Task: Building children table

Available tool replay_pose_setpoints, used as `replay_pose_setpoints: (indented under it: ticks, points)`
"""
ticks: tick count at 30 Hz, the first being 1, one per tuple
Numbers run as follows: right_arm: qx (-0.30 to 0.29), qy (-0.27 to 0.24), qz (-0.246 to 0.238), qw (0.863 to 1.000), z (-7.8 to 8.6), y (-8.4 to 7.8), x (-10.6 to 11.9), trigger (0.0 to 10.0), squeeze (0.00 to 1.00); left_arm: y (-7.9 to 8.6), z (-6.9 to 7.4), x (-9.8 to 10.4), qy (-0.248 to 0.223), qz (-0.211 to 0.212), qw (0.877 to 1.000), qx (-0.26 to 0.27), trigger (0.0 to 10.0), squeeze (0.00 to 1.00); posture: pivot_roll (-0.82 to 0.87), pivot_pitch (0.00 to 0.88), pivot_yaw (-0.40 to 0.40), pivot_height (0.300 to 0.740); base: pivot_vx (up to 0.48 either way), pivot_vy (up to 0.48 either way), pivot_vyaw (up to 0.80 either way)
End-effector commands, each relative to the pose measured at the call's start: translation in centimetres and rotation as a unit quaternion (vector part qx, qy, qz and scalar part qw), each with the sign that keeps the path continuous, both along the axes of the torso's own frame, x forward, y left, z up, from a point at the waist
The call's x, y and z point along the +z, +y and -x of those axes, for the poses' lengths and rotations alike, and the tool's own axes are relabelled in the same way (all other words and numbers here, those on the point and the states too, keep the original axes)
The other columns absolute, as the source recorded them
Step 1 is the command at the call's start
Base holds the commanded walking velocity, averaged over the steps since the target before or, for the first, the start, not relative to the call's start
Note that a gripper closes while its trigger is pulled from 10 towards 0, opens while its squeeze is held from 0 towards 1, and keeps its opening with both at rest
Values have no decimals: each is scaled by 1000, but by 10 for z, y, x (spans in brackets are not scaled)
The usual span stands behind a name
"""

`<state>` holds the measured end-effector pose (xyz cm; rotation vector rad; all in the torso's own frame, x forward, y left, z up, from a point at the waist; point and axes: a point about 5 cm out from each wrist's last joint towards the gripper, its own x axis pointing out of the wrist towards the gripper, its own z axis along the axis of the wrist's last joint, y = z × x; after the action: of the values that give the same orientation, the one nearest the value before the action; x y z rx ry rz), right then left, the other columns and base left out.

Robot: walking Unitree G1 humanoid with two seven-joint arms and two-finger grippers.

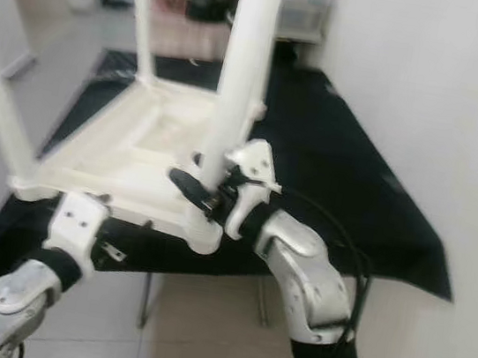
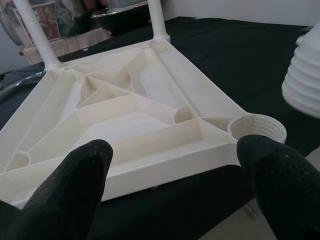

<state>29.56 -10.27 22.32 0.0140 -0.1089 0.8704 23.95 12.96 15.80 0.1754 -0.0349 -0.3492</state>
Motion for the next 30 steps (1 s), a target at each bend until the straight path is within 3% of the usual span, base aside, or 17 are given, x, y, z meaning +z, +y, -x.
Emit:
replay_pose_setpoints:
  ticks: [1,4,12,14,19,23,27,30]
  points:
    - [13,-12,-4,1000,2,3,6,10000,0,0,2,1,6,8,1000,-9,10000,0,-55,63,-22,740,0,-480,0]
    - [19,-14,-1,1000,2,3,7,10000,0,1,2,0,10,24,1000,6,10000,0,-55,66,-21,740,0,-320,0]
    - [41,-23,17,999,-1,5,13,10000,0,9,12,-8,31,10,999,41,10000,0,-43,86,-31,740,0,0,0]
    - [37,-35,2,999,-6,4,18,10000,0,11,16,-9,27,-5,998,48,10000,0,-39,91,-33,740,0,0,0]
    - [67,-47,22,996,-2,9,18,10000,0,11,20,-8,25,-9,998,52,10000,0,-32,102,-38,740,0,0,794]
    - [76,-45,26,996,-2,11,17,10000,0,8,24,-8,23,-13,999,38,10000,0,-31,110,-41,740,0,0,794]
    - [57,-43,28,997,-11,8,17,10000,0,2,26,-7,12,-42,999,1,10000,0,-25,121,-40,740,0,0,794]
    - [42,-40,22,998,-18,6,20,10000,0,-3,28,-8,11,-40,999,-32,10000,0,-23,125,-40,740,0,0,794]
